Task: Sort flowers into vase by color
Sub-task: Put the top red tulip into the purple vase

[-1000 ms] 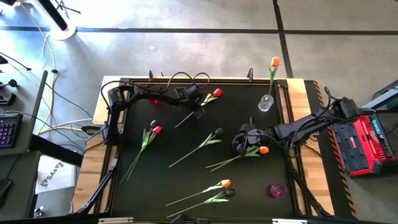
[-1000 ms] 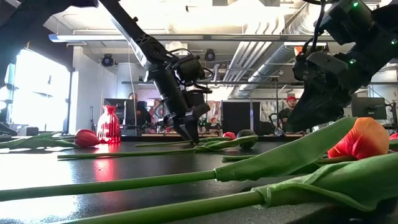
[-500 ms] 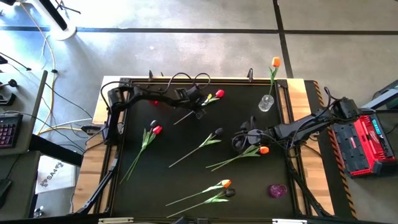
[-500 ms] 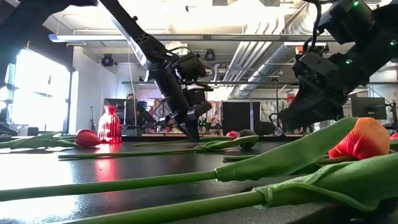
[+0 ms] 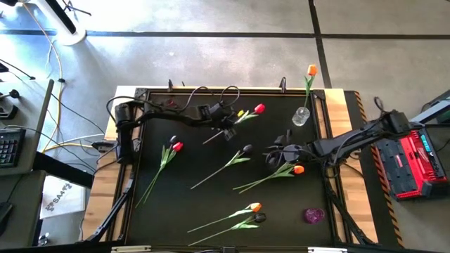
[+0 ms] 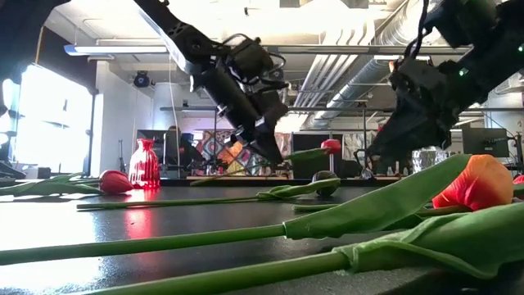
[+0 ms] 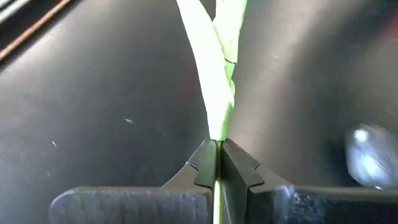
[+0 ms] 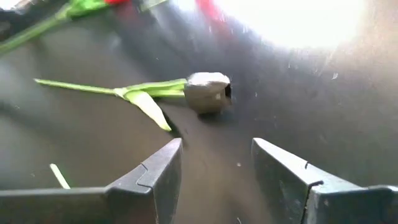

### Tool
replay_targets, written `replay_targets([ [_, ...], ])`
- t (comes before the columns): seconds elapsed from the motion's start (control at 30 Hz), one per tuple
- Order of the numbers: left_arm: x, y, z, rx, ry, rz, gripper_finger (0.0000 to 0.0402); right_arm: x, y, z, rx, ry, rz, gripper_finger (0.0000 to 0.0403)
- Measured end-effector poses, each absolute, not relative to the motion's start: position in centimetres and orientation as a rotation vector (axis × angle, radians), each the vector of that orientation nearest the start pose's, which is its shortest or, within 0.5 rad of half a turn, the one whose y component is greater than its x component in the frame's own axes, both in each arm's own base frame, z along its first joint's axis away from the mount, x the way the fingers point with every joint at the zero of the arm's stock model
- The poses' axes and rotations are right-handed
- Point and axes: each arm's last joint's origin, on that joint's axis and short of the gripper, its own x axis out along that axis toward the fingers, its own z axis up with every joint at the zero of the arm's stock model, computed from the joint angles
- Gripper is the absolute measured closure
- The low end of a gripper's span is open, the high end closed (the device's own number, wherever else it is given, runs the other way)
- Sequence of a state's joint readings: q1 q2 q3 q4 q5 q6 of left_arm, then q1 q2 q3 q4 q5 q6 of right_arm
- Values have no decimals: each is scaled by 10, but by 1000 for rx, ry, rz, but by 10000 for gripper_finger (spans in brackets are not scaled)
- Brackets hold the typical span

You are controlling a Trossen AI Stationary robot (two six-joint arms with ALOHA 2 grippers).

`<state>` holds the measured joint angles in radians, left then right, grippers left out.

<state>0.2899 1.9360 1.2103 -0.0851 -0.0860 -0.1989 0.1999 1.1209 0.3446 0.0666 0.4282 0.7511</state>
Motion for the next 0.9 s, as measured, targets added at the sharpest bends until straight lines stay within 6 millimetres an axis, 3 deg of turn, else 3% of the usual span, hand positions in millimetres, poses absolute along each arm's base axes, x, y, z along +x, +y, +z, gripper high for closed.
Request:
replay_targets([
  [0.3,371,86,180,-253,498,306,401,178,29,173,463,433,-490,222],
  [0.57,361,39,172,-246,281,141,401,187,46,180,434,294,-432,222],
  [0.9,363,1,180,-168,185,18,401,205,58,184,332,174,-331,222],
])
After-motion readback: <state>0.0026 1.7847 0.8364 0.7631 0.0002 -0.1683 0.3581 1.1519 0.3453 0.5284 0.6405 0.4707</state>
